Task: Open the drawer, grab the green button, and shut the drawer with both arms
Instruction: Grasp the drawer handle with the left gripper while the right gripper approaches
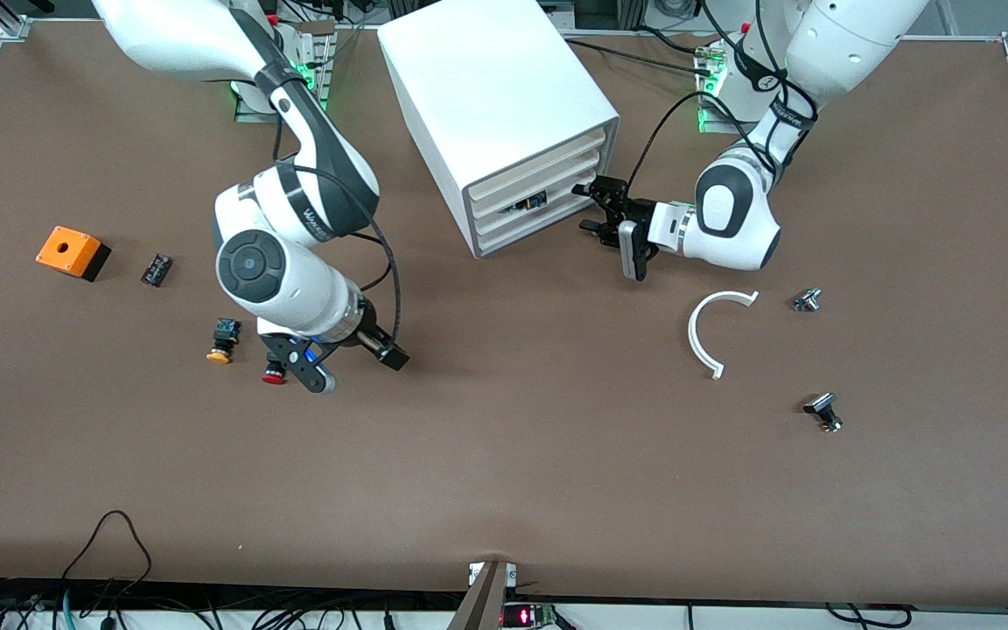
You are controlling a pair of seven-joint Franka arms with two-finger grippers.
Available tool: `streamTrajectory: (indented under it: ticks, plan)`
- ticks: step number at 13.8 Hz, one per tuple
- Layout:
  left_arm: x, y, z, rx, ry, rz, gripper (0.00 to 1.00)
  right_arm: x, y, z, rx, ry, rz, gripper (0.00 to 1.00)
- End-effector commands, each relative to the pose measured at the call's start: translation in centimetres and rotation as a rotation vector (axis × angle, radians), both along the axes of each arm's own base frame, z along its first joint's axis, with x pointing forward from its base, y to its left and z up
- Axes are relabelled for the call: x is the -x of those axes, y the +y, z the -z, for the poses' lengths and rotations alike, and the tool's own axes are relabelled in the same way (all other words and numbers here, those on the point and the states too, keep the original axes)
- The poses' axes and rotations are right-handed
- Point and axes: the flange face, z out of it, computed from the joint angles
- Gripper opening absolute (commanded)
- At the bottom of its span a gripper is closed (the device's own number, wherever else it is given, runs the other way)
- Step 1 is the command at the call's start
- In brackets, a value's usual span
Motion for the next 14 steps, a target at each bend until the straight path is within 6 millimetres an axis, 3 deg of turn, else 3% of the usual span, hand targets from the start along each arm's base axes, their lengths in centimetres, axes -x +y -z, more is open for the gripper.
streamTrajectory:
  ticks: [1,4,6,8,10,12,14]
  plan:
    - [1.4,-0.7,3.4,0.106,-0.006,-0.049,0.7,-1.3,1.6,-1.4,-0.03,-0.028,0.055,0.99]
    - [2.8,-2.1,3.9,0.142,0.022,-0.063,0.48,-1.7,2.5,-2.6,-0.064,-0.083,0.083,1.0]
    - [3.0,-2.1,3.8,0.142,0.024,-0.061,0.24,-1.7,3.7,-3.5,-0.085,-0.115,0.093,1.0]
    - [3.0,-2.2,3.8,0.144,0.024,-0.06,0.2,-2.0,4.9,-4.2,-0.114,-0.136,0.162,1.0]
    - [2.9,-2.2,3.7,0.147,0.022,-0.062,0.0,-2.1,6.1,-5.1,-0.136,-0.145,0.209,0.99]
    - [1.6,-1.4,3.1,0.147,0.002,-0.077,0.0,-1.8,6.8,-5.5,-0.155,-0.141,0.225,0.99]
    - [-1.1,0.6,2.3,0.149,-0.032,-0.114,0.0,-1.7,7.2,-6.2,-0.197,-0.121,0.267,1.0]
